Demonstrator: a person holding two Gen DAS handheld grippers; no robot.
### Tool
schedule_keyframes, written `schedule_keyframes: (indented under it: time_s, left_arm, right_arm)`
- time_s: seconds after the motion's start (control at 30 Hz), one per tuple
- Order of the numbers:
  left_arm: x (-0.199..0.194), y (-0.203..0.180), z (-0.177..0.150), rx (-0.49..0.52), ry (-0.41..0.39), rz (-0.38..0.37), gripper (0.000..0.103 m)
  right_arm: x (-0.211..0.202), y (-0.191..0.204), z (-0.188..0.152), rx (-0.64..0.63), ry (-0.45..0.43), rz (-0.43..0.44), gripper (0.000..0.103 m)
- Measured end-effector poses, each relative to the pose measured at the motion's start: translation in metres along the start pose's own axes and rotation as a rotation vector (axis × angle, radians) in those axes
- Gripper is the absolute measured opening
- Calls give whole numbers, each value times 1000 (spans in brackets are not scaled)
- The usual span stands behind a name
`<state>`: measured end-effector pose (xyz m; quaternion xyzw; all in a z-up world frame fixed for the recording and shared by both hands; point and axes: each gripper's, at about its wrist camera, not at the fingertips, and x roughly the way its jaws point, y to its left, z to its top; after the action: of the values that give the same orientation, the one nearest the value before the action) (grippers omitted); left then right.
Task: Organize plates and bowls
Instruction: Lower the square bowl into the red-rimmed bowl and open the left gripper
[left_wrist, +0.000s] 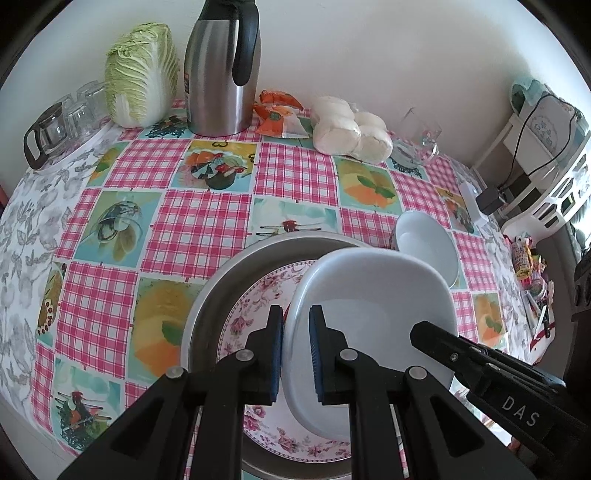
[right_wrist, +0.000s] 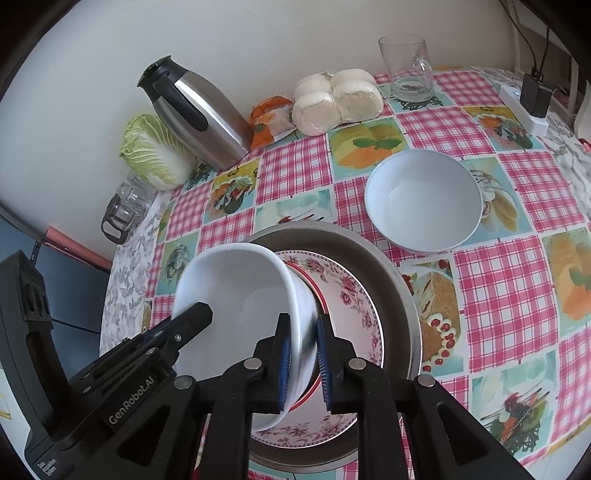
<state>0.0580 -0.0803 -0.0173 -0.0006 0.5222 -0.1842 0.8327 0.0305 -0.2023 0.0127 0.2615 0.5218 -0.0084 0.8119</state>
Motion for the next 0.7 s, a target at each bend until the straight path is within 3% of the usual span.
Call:
schedule_keyframes:
  time_s: [0.37, 0.63, 0.7]
  left_arm:
    - [-4, 0, 1, -6, -20, -4, 13]
    - [-2, 3, 0, -22, -16, -3, 13]
    - [-2, 3, 0, -25, -16, -5, 13]
  right_arm:
    - [-15, -2, 4, 7, -48, 8, 17]
    - [-6, -8, 4, 34, -20, 3, 18]
    - [-2, -9, 3, 34, -5, -22, 34]
